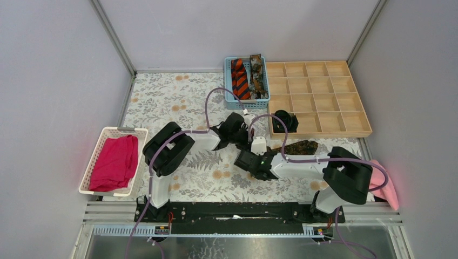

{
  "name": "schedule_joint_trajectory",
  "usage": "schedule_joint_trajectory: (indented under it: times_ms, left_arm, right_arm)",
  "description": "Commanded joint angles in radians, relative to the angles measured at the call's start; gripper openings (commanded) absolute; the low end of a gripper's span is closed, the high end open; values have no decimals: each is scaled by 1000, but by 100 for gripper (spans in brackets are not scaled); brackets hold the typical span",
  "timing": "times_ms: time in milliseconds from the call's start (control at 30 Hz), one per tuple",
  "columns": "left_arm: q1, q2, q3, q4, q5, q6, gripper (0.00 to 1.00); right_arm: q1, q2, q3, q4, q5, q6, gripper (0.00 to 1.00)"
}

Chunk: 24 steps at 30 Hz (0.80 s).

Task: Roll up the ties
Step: Roll the tie at the center of the board.

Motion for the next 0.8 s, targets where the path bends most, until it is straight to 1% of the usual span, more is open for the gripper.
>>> schedule_joint_trajectory:
  times_ms: [0,100,167,267,300,333,367,400,433,500,533,633,667,767]
  left_arm:
    - [22,12,139,-134,-108,70,4]
    - [36,8,217,-166,-127,86,10]
    - [45,3,261,-193,-156,87,12]
    - [63,-54,268,-209,-277,42,12]
    - [72,-89,244,-209,-317,18,10]
    - [80,-137,213,-205,-365,-17,7]
    - [88,-209,168,-199,-413,-50,2]
    - [95,-247,122,-193,-460,-78,0]
    - [98,-328,73,-191,-515,-104,0]
    - [98,-446,-16,-207,-606,-146,0]
    - [98,-505,-60,-209,-636,-164,0]
    - [99,-662,-183,-250,-701,-218,0]
    - [101,-706,-216,-254,-713,-232,0]
    - [100,-805,-285,-276,-730,-243,0]
  right_arm:
    - [31,-126,7,-178,70,65,0]
    - [39,-203,16,-236,87,69,0]
    - [44,-249,37,-275,104,58,3]
    - [48,-262,91,-336,142,13,7]
    - [48,-255,119,-360,162,1,8]
    - [50,-241,158,-383,184,-4,10]
    - [52,-223,185,-408,211,-12,13]
    - [55,-201,205,-426,224,-22,16]
    - [58,-177,241,-443,256,-30,25]
    - [67,-128,294,-473,287,-51,32]
    - [72,-103,316,-488,314,-56,39]
    - [84,-30,372,-495,350,-97,50]
    - [87,-6,385,-491,354,-113,52]
    - [96,68,422,-468,355,-159,53]
